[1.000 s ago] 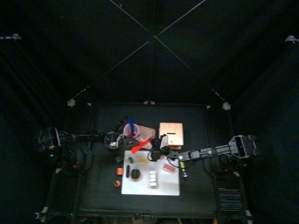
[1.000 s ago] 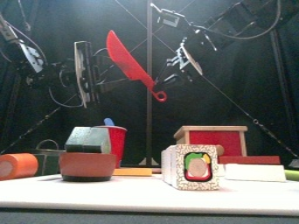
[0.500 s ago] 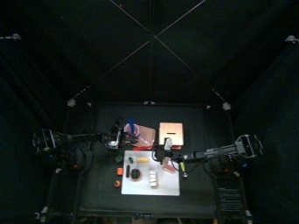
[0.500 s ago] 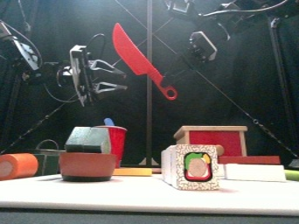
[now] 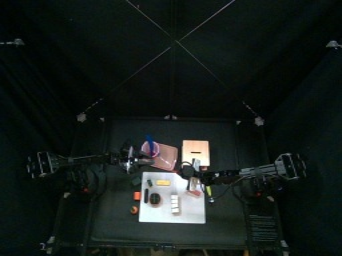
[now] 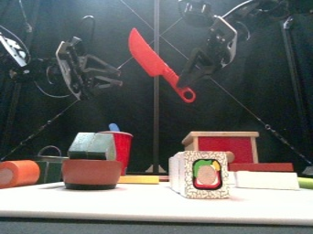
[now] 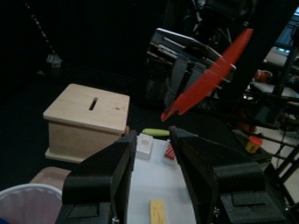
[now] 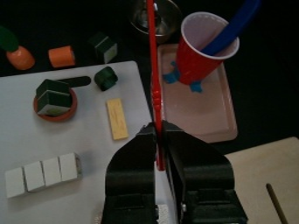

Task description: Cut the white sushi roll

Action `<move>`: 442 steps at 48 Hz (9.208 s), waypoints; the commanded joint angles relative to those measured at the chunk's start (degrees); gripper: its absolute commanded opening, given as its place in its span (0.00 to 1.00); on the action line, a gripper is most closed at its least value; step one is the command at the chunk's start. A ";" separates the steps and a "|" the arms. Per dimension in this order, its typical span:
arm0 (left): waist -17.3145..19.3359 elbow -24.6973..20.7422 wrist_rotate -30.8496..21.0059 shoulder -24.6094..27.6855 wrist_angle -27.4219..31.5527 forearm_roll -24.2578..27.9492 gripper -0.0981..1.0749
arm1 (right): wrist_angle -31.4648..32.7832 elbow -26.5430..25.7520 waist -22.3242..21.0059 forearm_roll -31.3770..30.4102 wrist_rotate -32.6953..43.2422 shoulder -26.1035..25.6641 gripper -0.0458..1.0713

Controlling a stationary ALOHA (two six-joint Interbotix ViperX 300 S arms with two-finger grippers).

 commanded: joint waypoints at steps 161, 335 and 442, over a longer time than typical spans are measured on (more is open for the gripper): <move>-9.14 -10.90 14.33 7.91 11.34 -1.67 0.55 | -3.25 -0.18 1.23 15.64 0.00 3.69 0.12; -12.57 -0.62 24.96 2.90 -7.82 -26.02 0.36 | -17.84 3.87 -12.39 1.23 2.99 -7.21 0.76; -25.49 -10.20 24.79 -0.88 33.66 -23.64 0.82 | -6.24 9.67 4.66 12.92 2.90 -14.50 0.22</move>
